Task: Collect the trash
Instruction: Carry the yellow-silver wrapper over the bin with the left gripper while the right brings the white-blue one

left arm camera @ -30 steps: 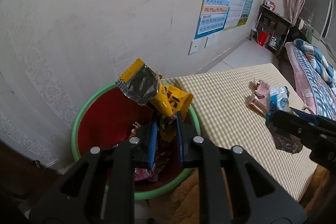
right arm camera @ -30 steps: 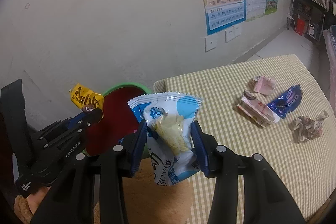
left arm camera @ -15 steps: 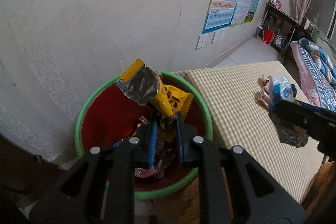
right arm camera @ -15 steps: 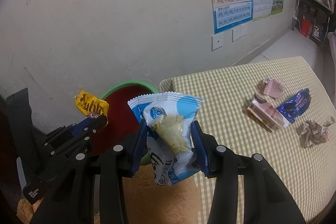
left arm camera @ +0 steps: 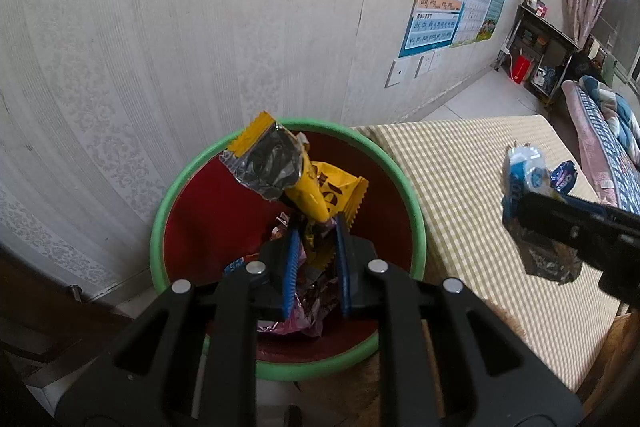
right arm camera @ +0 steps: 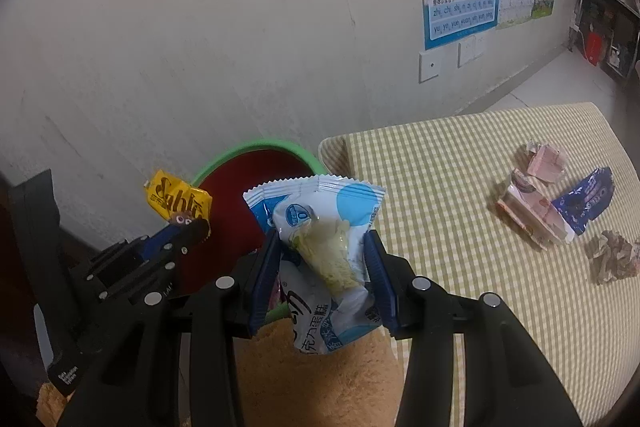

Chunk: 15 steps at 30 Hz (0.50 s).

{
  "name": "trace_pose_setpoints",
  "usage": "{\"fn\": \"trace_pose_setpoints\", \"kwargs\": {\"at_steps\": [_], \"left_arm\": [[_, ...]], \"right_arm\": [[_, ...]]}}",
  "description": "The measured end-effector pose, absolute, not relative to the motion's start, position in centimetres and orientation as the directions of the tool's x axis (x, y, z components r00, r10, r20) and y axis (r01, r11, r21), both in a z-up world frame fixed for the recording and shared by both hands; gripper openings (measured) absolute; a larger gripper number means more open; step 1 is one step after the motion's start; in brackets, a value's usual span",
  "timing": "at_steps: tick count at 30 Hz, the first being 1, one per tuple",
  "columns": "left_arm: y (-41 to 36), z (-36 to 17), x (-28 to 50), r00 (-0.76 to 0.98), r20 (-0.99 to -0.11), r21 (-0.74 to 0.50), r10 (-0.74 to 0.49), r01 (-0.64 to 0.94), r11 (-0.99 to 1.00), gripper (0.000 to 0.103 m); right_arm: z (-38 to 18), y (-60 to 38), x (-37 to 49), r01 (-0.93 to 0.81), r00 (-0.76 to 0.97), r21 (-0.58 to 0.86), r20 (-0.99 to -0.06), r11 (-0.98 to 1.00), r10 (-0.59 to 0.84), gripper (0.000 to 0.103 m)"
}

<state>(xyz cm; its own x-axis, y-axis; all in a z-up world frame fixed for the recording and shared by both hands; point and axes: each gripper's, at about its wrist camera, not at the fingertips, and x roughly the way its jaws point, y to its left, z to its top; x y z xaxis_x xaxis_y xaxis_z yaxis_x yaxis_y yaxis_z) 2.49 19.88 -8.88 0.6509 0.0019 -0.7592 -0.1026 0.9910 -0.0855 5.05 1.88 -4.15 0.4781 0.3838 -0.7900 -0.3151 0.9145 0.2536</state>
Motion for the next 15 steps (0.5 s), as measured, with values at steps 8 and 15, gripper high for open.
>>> {"fn": "trace_pose_setpoints", "kwargs": {"at_steps": [8,15], "left_arm": [[20.1,-9.1,2.9,0.64,-0.768,-0.087,0.002,-0.107,0.99,0.016],[20.6,-10.2,3.0,0.62,-0.784,-0.1,-0.004,-0.12,0.988,0.016]], "right_arm": [[-4.4,2.5,5.4,-0.325,0.465,0.259,-0.793,0.91,0.392,0.043],[-5.0,3.3,6.1,-0.342,0.447,0.257,-0.802,0.904,0.397,0.043]]}}
